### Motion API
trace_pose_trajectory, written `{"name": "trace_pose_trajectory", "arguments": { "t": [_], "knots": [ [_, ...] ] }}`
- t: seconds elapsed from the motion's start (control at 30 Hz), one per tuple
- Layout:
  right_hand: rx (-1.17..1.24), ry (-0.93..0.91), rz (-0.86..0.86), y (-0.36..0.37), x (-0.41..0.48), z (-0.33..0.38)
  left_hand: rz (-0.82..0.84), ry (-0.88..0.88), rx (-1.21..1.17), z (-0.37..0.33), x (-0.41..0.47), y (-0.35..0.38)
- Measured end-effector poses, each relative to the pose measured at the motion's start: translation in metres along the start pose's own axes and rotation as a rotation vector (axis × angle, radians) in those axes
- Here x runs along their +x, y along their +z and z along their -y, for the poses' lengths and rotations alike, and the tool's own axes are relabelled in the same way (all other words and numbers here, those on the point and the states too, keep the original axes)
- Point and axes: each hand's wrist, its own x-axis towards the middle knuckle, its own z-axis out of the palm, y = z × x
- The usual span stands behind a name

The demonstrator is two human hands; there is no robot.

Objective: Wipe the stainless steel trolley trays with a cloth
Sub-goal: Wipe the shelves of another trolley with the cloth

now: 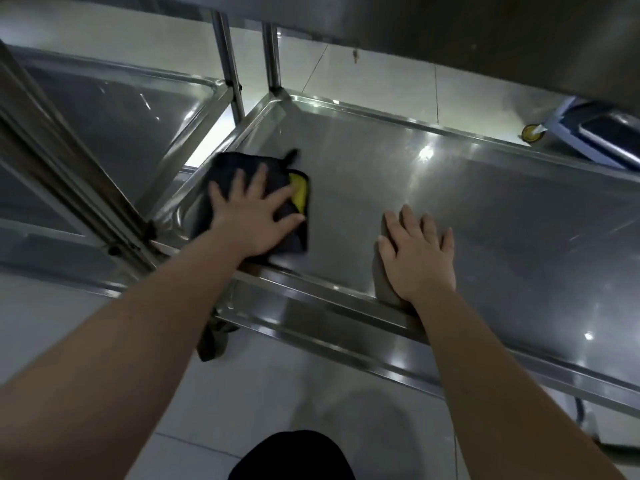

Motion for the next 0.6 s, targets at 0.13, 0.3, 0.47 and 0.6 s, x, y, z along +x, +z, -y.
{"name": "trace_pose_trajectory", "arguments": {
  "t": [0.13, 0.3, 0.47, 0.6],
  "knots": [
    [-0.007, 0.003, 0.017, 0.001, -0.001, -0.002, 0.015, 0.341, -0.006, -0.098, -0.038, 0.011],
    [0.055, -0.005, 0.006, -0.001, 0.0, -0.008, -0.021, 0.253, -0.107, -0.055, -0.032, 0.006],
    [0.031, -0.003, 0.005, -0.004, -0.003, -0.002, 0.069, -0.16, -0.062, 0.054, -0.016, -0.007],
    [0.008, 0.001, 0.017, -0.006, -0.005, 0.003, 0.067, -0.096, -0.026, 0.009, -0.02, -0.001]
  ]
}}
